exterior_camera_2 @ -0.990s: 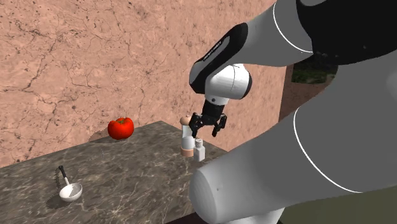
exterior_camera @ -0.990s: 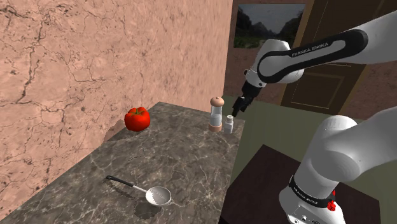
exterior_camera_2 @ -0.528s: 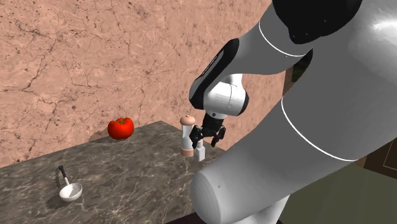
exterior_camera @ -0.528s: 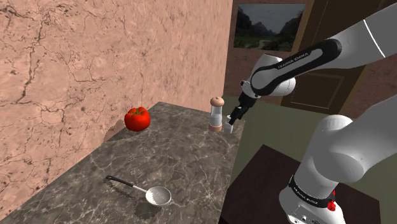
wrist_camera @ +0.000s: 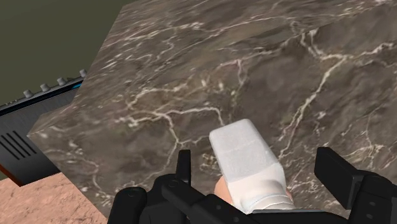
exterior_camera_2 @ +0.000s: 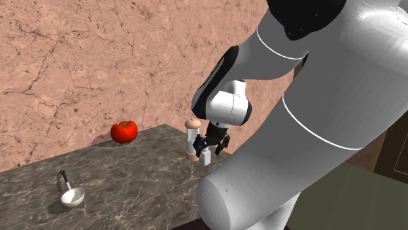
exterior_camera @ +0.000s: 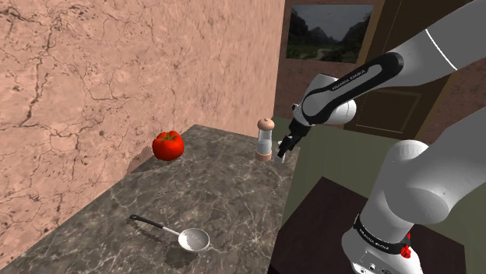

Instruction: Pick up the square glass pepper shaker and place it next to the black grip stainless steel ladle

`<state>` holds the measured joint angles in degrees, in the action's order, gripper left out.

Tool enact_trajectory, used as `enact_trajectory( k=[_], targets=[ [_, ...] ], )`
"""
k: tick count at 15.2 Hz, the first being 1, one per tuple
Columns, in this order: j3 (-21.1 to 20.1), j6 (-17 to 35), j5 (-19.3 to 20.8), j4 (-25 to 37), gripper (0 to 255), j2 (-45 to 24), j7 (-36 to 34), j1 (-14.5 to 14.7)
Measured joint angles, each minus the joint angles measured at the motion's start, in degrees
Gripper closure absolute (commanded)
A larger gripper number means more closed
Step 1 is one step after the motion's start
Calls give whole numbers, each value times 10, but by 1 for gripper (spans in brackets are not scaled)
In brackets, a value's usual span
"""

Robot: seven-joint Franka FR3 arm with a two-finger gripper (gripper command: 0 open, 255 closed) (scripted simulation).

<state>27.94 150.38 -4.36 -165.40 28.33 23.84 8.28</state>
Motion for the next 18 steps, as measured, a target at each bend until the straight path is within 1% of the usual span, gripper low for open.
enact_trajectory(
  k=[2, 3, 13, 15, 18],
  targets=[
    [0, 1, 0, 0, 0, 0, 0, 0],
    [0, 1, 0, 0, 255, -1, 0, 0],
    [0, 1, 0, 0, 255, -1, 0, 0],
    [-6, -11, 4, 3, 255, 9, -6, -5],
    [-18, -43, 15, 11, 255, 32, -18, -18]
  ],
)
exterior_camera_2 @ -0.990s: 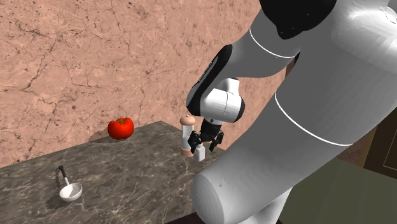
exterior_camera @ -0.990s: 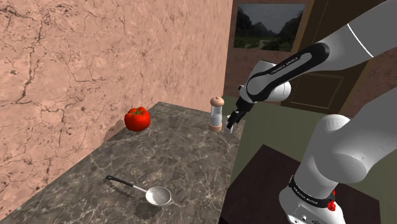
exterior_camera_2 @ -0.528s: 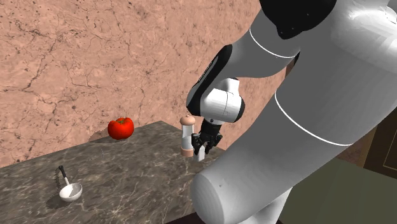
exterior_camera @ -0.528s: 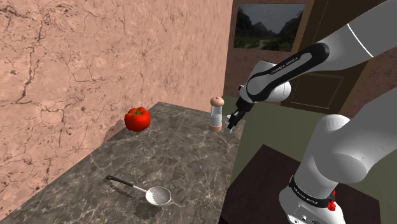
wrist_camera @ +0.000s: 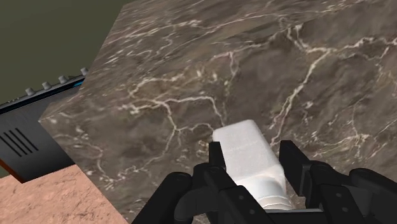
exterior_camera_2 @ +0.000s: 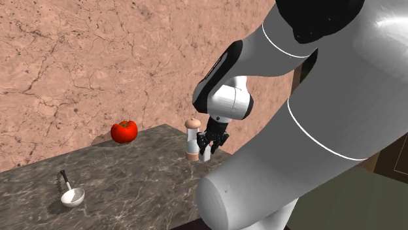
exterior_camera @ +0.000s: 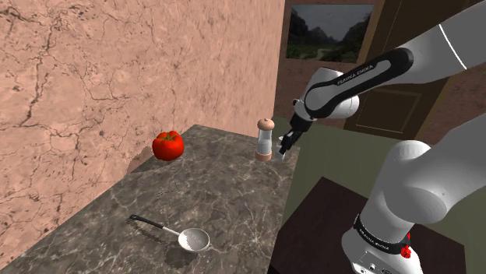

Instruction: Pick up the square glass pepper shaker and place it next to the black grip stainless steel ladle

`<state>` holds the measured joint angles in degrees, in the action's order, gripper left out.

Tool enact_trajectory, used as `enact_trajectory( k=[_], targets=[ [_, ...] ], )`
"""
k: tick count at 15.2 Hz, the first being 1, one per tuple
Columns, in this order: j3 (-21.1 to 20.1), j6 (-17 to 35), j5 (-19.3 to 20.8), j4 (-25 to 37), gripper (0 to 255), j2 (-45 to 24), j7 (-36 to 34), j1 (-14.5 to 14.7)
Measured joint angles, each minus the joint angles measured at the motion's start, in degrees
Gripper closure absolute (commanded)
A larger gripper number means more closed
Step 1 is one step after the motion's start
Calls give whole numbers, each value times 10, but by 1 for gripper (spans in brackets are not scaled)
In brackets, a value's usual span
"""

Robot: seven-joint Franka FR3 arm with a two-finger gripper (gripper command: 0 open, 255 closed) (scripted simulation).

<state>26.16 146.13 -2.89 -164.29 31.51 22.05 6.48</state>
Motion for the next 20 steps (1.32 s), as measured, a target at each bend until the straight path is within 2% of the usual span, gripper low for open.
enact_trajectory(
  k=[10, 20],
  targets=[
    [-33, -101, 16, 43, 255, 59, -34, -21],
    [-55, -192, 21, 96, 255, 98, -57, -29]
  ],
)
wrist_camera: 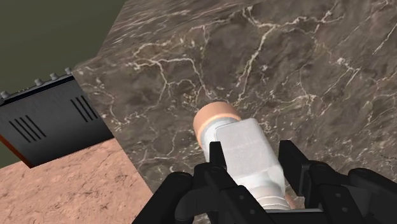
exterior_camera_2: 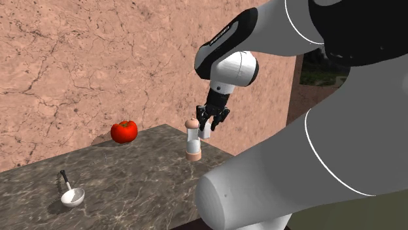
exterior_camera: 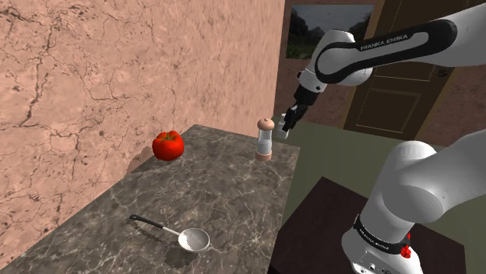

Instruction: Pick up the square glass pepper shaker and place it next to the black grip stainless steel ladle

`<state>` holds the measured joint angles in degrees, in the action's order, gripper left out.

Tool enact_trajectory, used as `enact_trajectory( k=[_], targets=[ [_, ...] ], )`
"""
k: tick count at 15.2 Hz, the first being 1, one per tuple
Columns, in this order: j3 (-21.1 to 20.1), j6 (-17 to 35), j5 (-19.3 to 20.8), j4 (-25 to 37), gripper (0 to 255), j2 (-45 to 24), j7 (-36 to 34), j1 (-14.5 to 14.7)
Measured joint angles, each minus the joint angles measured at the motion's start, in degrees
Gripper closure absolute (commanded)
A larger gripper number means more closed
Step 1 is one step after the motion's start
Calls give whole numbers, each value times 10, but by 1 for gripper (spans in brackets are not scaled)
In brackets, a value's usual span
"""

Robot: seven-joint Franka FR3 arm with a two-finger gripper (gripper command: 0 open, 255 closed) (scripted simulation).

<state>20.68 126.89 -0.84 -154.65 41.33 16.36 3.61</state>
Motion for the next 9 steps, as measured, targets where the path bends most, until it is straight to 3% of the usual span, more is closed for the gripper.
enact_trajectory(
  k=[9],
  targets=[
    [-27, -50, -10, 48, 255, 5, -30, 11]
  ],
)
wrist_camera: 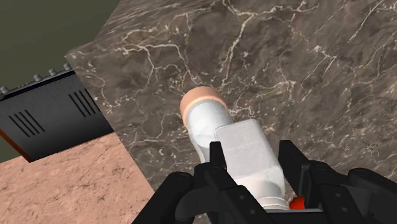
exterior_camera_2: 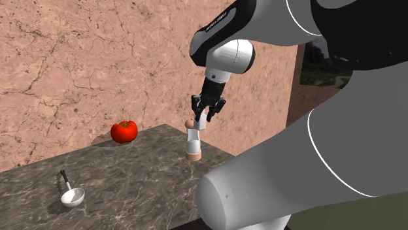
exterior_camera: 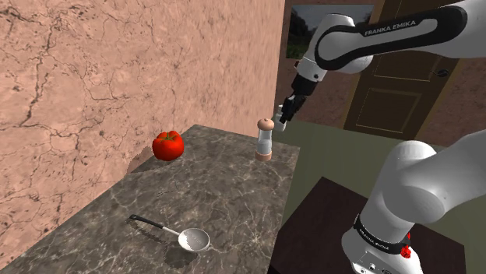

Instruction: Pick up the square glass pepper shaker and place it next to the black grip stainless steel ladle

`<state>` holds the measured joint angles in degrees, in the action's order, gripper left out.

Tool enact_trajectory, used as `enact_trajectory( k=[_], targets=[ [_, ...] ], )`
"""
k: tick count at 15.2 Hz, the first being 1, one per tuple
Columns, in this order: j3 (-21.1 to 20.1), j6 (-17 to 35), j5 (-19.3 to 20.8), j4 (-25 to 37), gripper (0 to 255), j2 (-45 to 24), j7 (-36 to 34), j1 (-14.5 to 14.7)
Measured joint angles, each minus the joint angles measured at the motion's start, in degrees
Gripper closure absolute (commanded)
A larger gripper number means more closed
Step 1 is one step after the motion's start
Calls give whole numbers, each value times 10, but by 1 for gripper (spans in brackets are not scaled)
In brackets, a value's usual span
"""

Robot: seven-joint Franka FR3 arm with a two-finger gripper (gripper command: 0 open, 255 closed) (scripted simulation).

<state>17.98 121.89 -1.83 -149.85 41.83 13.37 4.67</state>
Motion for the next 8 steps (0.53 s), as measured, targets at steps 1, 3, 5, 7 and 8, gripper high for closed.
enact_trajectory(
  k=[1, 3, 5, 7, 8],
  targets=[
    [-11, 6, -6, 2, 255, -7, -13, 8],
    [-31, 19, -18, 8, 255, -23, -35, 22],
    [-50, 34, -29, 16, 255, -44, -57, 37],
    [-70, 50, -41, 28, 255, -68, -80, 51],
    [-78, 58, -46, 35, 255, -81, -90, 58]
  ],
)
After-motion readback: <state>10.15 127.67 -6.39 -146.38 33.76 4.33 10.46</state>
